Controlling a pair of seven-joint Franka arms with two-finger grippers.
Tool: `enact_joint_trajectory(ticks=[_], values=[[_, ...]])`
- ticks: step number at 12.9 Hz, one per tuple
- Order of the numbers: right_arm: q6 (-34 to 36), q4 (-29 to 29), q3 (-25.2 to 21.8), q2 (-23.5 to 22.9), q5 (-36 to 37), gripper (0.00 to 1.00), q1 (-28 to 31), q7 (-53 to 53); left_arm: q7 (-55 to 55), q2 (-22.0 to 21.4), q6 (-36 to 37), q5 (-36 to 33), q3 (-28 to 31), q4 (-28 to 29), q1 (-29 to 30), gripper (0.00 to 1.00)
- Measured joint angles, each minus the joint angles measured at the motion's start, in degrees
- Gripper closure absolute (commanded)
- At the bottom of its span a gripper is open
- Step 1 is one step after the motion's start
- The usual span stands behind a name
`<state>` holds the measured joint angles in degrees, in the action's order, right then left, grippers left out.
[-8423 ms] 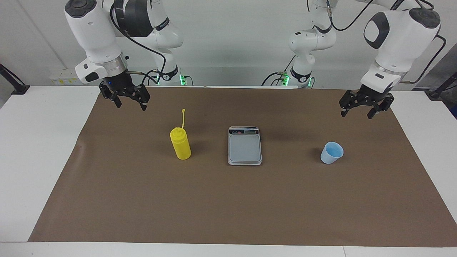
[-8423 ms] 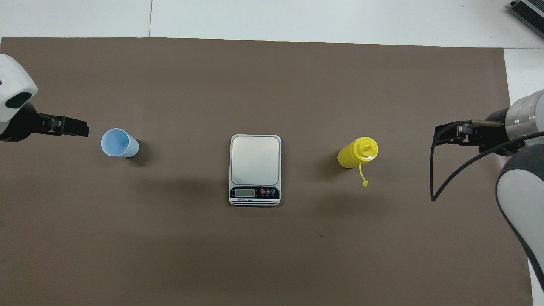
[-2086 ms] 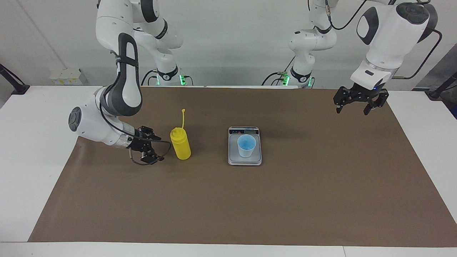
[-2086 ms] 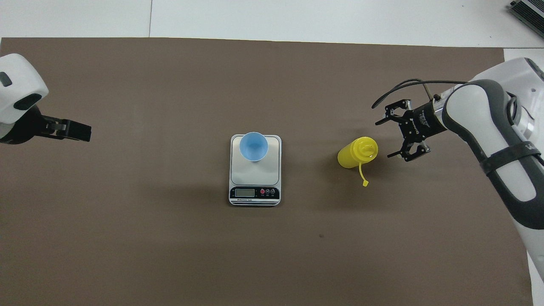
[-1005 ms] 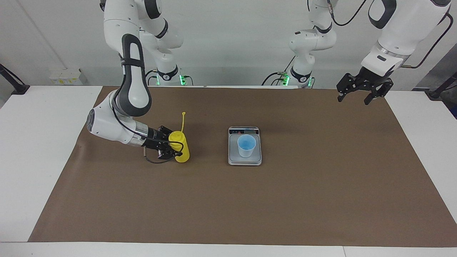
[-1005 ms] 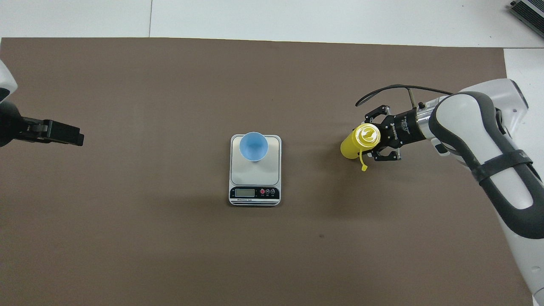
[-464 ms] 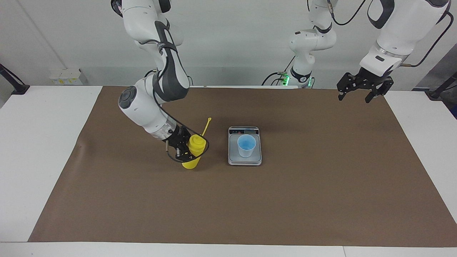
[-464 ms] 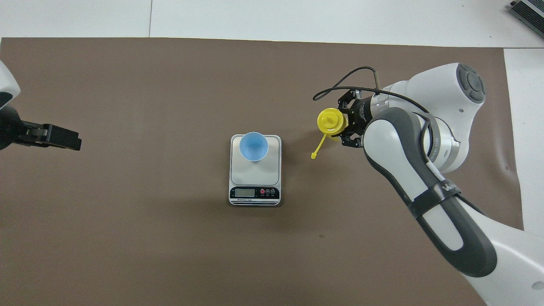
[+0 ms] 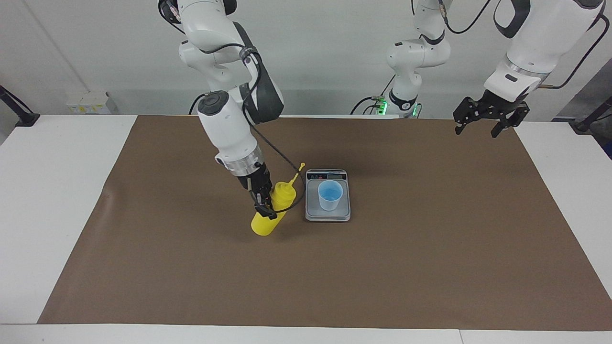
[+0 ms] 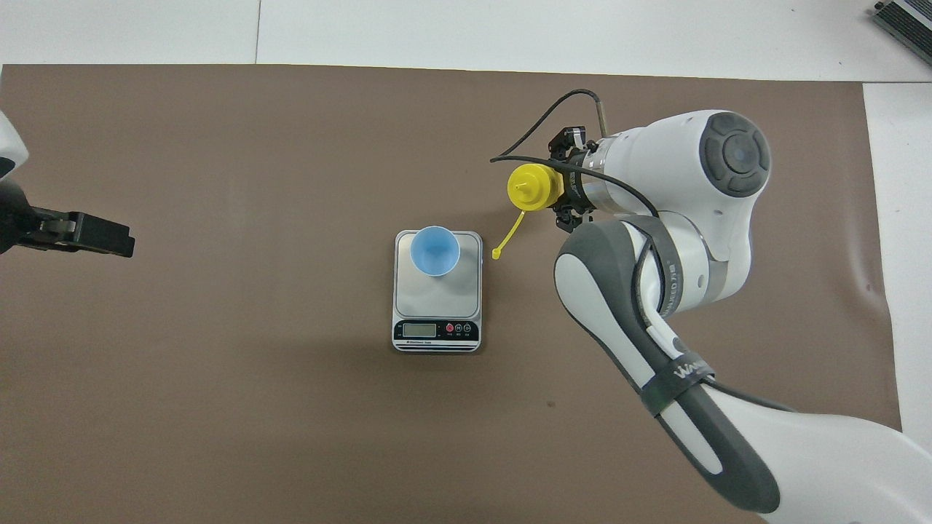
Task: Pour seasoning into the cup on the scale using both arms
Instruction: 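Lift the yellow bottle with the right gripper toward the cup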
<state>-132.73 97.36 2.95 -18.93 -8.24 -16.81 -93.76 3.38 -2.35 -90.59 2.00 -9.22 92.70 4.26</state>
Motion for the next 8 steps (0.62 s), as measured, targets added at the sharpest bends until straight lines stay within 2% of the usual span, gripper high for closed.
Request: enact_joint_trajectory(ticks=[5, 8], values=[[-1.36, -0.16, 0.03, -0.21, 21.82, 1.00, -2.78, -0.96, 0.00, 0.00, 0.00, -0.02, 0.00, 0.00, 0.00, 0.00], [-6.84, -0.19, 0.02, -0.78, 31.39, 1.00, -3.93, -5.11, 0.00, 0.00, 0.00, -0.03, 0.00, 0.00, 0.00, 0.00]])
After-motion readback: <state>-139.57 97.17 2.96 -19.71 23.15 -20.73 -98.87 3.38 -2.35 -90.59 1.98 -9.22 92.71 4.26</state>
